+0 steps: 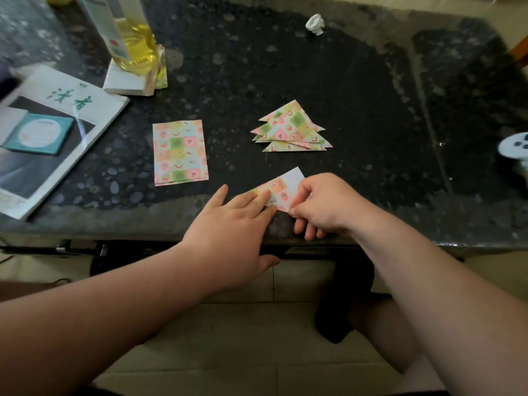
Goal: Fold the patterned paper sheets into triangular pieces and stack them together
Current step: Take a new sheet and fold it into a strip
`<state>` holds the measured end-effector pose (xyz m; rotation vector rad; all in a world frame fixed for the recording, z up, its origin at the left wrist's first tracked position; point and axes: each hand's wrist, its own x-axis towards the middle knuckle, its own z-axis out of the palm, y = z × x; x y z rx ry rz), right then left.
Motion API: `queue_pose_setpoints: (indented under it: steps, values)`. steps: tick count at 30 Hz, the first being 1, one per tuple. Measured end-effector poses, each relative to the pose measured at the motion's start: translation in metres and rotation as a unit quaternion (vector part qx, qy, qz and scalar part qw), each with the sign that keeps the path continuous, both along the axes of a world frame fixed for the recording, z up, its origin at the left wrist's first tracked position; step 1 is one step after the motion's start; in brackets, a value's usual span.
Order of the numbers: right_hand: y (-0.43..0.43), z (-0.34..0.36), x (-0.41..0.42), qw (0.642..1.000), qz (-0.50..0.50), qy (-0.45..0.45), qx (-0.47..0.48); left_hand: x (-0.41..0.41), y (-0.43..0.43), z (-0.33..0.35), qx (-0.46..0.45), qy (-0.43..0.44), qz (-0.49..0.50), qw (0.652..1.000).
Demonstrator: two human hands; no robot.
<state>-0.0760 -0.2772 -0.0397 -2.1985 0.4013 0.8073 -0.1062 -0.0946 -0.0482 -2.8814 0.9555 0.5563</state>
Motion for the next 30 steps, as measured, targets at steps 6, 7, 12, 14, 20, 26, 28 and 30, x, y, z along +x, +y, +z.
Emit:
queue_pose_setpoints:
  steps: [6,7,12,14,20,26,28,30]
  values:
    - [-0.039,0.003,-0.003,0.998,-0.017,0.051,-0.025,0.003,0.002,0.005,-0.008,-0.001,-0.004,1.000]
    - [-0.047,0.005,-0.003,0.997,-0.017,0.066,-0.037,0.003,0.002,0.006,-0.008,0.001,-0.004,1.000]
    - [-0.053,0.018,-0.002,0.998,0.004,0.061,-0.035,0.010,0.000,0.010,-0.023,0.006,0.002,1.000]
    - [-0.030,0.017,-0.002,0.999,0.009,0.025,0.027,0.018,-0.004,0.011,-0.041,0.003,0.007,0.999]
    - [0.003,0.000,0.002,0.998,-0.017,0.032,0.054,0.045,-0.021,0.015,-0.188,0.080,0.211,0.956]
    - [0.003,0.000,0.003,0.996,-0.032,0.051,0.062,0.071,-0.036,0.019,-0.149,0.323,0.318,0.879]
    - [0.004,-0.001,0.004,0.996,-0.032,0.054,0.060,0.076,-0.036,0.017,-0.147,0.342,0.333,0.866]
    - [0.004,-0.002,0.003,0.996,-0.032,0.051,0.061,0.079,-0.036,0.017,-0.142,0.356,0.347,0.856]
